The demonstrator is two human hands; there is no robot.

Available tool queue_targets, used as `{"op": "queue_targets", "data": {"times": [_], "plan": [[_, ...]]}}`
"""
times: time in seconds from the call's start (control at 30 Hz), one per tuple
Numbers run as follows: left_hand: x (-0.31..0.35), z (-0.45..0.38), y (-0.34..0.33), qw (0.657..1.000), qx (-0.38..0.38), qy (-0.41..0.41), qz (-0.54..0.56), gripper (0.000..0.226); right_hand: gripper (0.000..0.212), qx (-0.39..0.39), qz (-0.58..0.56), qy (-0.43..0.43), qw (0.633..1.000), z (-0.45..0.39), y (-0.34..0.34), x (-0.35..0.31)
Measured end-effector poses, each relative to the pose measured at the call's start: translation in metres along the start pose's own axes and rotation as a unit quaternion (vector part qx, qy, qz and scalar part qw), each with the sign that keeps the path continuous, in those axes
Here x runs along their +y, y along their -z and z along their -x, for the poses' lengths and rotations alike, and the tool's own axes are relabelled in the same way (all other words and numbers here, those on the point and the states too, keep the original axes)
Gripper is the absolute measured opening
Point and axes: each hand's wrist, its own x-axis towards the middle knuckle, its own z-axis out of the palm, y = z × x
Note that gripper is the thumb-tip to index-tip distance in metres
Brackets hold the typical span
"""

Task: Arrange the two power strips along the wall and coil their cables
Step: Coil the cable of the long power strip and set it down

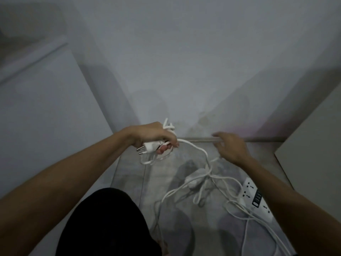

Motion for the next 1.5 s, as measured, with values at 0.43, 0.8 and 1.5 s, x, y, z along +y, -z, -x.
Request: {"op": "queue_targets", "data": {"times": [0.43,0.8,1.5], "plan": [[0.055,0.003,0.006,0.783,-0.117,-0.004,0.610,0.030,0.074,-0.060,-0.299,-0.067,0.950,0.020,-0.018,-0.067],[0.055,-0.031,0.015,0.681,0.224,0.031,0.697,0.025,0.043,-0.091,0.164,0.130,0.974,0.026,-0.024,-0.085],[-0.033,-0.036,0.052,0.817,0.482,-0.074,0.308,0.025,0.034,-0.067,0.389,0.284,0.874,0.038,0.032,-0.094]]}}
